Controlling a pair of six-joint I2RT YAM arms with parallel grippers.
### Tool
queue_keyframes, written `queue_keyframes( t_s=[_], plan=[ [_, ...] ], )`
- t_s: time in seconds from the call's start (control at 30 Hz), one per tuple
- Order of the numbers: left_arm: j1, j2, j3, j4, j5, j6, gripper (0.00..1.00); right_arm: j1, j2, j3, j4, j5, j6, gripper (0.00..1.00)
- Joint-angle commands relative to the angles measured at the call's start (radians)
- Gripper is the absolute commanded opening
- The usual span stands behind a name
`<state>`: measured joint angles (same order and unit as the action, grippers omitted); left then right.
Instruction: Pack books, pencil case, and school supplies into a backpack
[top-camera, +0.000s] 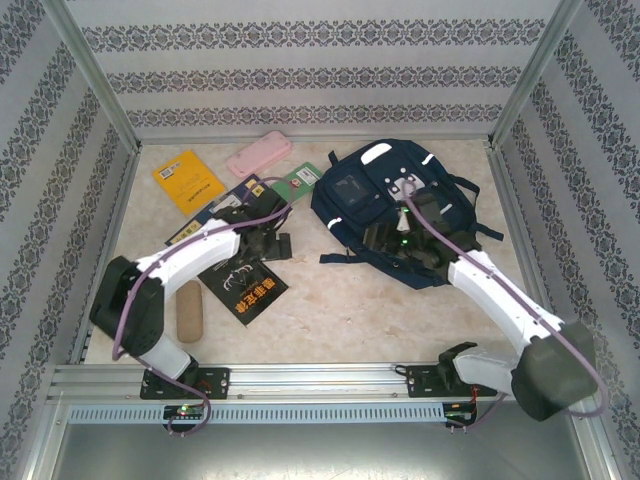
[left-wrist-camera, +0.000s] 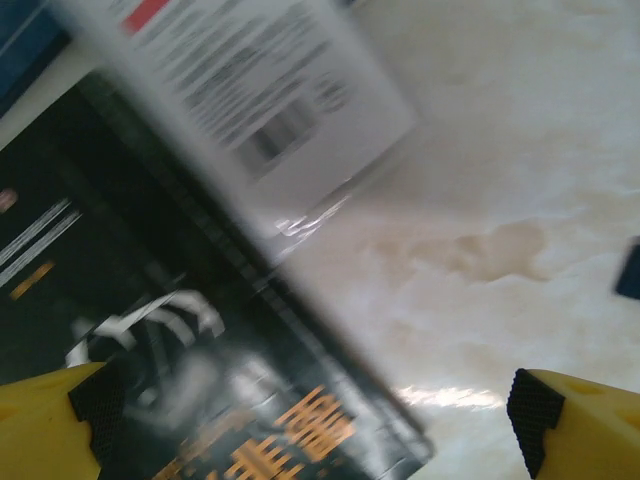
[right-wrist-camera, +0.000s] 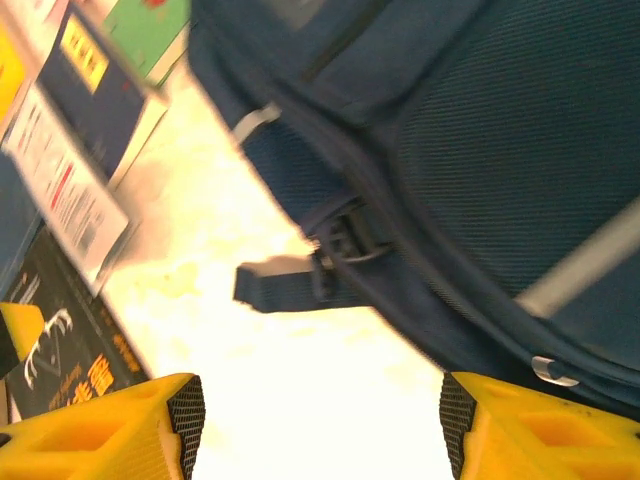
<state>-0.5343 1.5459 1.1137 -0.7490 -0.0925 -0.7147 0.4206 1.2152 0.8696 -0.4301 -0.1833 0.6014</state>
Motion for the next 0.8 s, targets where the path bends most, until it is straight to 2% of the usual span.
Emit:
queue_keyframes(
  t_s=[0.0, 0.2, 0.47, 0.63, 0.77],
  plan=[
    [0.026, -0.115, -0.092, 0.008, -0.073, -0.177, 0.99, 0.098, 0.082, 0.051, 0.108, 0.012, -0.052, 0.65],
    [0.046, -0.274, -0.277, -0.002, -0.084, -0.3, 0.82, 0.214, 0.288, 0.153, 0.189, -0.085, -0.077, 0.64],
    [0.083, -0.383, -0.453, 0.039, -0.065, -0.359, 0.6, 0.318, 0.51, 0.311, 0.227, -0.149, -0.113, 0.63],
    [0.092, -0.392, -0.529, 0.148, -0.027, -0.356, 0.5, 0.372, 0.633, 0.39, 0.263, -0.184, -0.114, 0.6],
    [0.092, -0.399, -0.58, 0.195, -0.019, -0.369, 0.48, 0.406, 0.737, 0.479, 0.255, -0.203, -0.138, 0.57]
  ],
)
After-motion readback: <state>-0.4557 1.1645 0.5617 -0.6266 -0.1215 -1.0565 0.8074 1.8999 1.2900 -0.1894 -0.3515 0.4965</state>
